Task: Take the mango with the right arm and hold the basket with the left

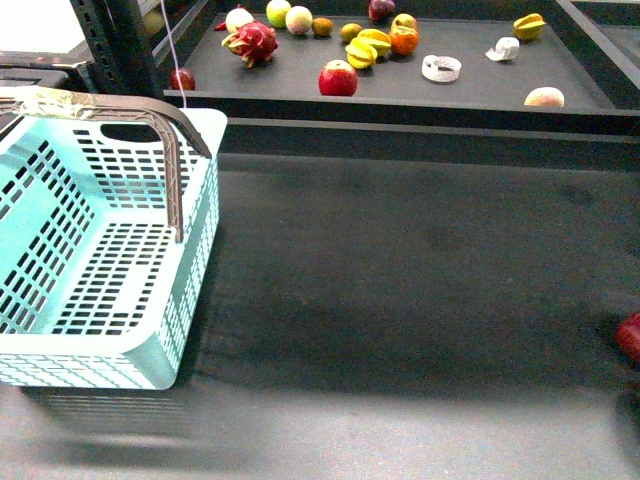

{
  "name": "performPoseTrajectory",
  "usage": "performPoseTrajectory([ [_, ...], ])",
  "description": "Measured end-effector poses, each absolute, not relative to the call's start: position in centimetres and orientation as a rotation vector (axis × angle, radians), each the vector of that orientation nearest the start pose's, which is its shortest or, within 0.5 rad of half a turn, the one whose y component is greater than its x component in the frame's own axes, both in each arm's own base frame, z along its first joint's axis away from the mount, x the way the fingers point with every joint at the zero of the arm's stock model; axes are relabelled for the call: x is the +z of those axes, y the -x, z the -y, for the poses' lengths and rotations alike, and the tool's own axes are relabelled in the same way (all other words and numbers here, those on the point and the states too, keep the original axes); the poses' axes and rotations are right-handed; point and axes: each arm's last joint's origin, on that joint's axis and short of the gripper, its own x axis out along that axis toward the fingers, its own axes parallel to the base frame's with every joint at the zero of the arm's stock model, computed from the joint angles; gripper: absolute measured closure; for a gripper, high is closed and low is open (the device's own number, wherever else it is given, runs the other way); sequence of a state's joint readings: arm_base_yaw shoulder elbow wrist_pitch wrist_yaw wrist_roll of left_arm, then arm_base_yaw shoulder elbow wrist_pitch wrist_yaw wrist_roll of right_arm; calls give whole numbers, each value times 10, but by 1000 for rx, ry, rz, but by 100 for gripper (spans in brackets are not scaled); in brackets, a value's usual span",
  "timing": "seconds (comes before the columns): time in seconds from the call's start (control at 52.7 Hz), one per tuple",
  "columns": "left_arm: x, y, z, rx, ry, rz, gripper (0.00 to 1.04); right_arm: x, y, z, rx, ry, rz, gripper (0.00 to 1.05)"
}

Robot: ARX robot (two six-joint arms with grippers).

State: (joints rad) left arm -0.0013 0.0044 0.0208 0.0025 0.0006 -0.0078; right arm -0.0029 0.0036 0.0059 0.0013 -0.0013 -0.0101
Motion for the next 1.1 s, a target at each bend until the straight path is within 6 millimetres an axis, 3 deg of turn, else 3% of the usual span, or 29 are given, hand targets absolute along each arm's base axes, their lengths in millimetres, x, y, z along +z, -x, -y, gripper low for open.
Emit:
performPoseTrajectory([
  [0.455, 170, -97, 0, -2, 7, 19, 7, 165, -98, 0, -2, 10, 4, 8],
  [0.626, 168, -115, 9, 210, 235, -148, 8, 165, -98, 0, 0, 10, 4, 8],
  [0.854, 181, -189, 30, 162, 562, -223, 8, 165, -98, 0, -1, 10, 4, 8],
  [0.967, 165, -230, 36, 176, 684, -291, 8, 165, -98, 0, 0, 10, 4, 8],
  [1.1, 130, -290, 44, 214, 890, -380, 8, 165, -98, 0, 0, 10, 4, 8],
])
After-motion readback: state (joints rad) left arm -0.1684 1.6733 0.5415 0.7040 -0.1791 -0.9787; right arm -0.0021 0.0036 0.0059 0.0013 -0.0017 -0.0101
